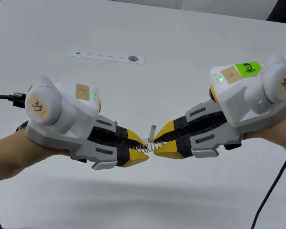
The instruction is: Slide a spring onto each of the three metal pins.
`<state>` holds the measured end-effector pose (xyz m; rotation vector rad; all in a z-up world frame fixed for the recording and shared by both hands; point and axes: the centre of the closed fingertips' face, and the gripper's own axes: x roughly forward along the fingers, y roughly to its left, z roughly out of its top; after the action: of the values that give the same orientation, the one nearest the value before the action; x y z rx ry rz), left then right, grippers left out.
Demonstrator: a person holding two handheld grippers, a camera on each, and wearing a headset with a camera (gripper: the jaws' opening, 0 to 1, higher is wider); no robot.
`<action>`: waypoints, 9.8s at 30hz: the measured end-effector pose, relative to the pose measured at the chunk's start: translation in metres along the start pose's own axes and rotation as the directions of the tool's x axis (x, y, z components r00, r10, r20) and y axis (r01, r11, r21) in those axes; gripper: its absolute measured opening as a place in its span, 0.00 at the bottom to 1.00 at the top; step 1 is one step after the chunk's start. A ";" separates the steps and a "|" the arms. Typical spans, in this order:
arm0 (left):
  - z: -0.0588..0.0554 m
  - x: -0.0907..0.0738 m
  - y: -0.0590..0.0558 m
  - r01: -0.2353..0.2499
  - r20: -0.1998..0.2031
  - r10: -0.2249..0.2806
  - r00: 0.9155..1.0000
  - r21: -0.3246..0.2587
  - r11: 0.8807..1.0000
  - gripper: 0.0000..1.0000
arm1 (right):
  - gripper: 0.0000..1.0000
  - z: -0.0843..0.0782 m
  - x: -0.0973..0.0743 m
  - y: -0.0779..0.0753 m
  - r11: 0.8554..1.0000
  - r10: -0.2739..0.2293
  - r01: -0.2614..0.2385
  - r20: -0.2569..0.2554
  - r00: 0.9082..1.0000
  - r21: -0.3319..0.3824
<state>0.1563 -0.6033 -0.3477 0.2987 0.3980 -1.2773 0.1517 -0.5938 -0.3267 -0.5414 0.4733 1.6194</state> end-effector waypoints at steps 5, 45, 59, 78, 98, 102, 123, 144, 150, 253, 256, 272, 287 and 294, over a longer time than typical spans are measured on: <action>0.002 -0.002 0.001 -0.011 0.009 0.011 1.000 0.001 1.000 0.10 | 0.11 0.009 0.001 0.000 1.000 -0.011 0.011 0.038 0.999 0.010; 0.005 -0.014 0.024 -0.104 0.079 0.109 0.991 -0.072 0.992 0.22 | 0.11 0.053 0.005 -0.024 0.994 -0.105 0.101 0.164 0.981 0.034; -0.009 -0.047 0.054 -0.220 0.092 0.234 0.968 -0.144 0.965 0.43 | 0.11 0.034 -0.010 -0.089 0.965 -0.253 0.243 0.117 0.960 0.096; -0.043 -0.074 0.079 -0.336 0.008 0.346 0.938 -0.214 0.917 0.72 | 0.11 -0.038 0.018 -0.127 0.934 -0.298 0.297 -0.024 0.954 0.201; -0.059 -0.082 0.080 -0.363 -0.017 0.373 0.928 -0.278 0.889 0.80 | 0.11 -0.062 0.037 -0.130 0.926 -0.280 0.289 -0.070 0.957 0.242; -0.064 -0.083 0.080 -0.371 -0.033 0.377 0.926 -0.281 0.885 0.79 | 0.11 -0.067 0.039 -0.130 0.925 -0.283 0.294 -0.077 0.956 0.243; -0.075 -0.087 0.081 -0.388 -0.056 0.389 0.919 -0.293 0.874 0.76 | 0.11 -0.092 0.061 -0.126 0.933 -0.274 0.295 -0.128 0.953 0.204; -0.074 -0.087 0.081 -0.385 -0.041 0.392 0.919 -0.305 0.871 0.75 | 0.12 -0.102 0.070 -0.127 0.928 -0.274 0.304 -0.158 0.949 0.214; -0.073 -0.084 0.078 -0.372 -0.035 0.380 0.924 -0.303 0.877 0.75 | 0.16 -0.097 0.067 -0.130 0.920 -0.282 0.310 -0.146 0.948 0.239; -0.074 -0.070 0.062 -0.290 -0.031 0.294 0.955 -0.296 0.910 0.50 | 0.11 -0.031 0.099 -0.054 0.977 -0.028 -0.032 -0.274 0.961 -0.211; -0.072 -0.066 0.055 -0.266 -0.037 0.267 0.963 -0.284 0.921 0.44 | 0.11 -0.027 0.098 -0.047 0.973 -0.024 -0.039 -0.268 0.963 -0.228; -0.072 -0.047 0.036 -0.193 -0.080 0.179 0.981 -0.220 0.956 0.21 | 0.11 -0.010 0.097 -0.023 0.952 0.007 -0.084 -0.255 0.967 -0.295; -0.066 -0.045 0.028 -0.156 -0.087 0.144 0.986 -0.147 0.977 0.10 | 0.15 -0.009 0.094 -0.022 0.967 0.043 -0.100 -0.236 0.971 -0.234; -0.062 -0.048 0.029 -0.147 -0.075 0.137 0.988 -0.151 0.978 0.10 | 0.11 -0.009 0.091 -0.025 0.973 0.041 -0.087 -0.211 0.977 -0.212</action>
<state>0.1649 -0.5278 -0.3819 0.2308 0.5199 -1.0920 0.1692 -0.5241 -0.3882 -0.8750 0.4703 1.6971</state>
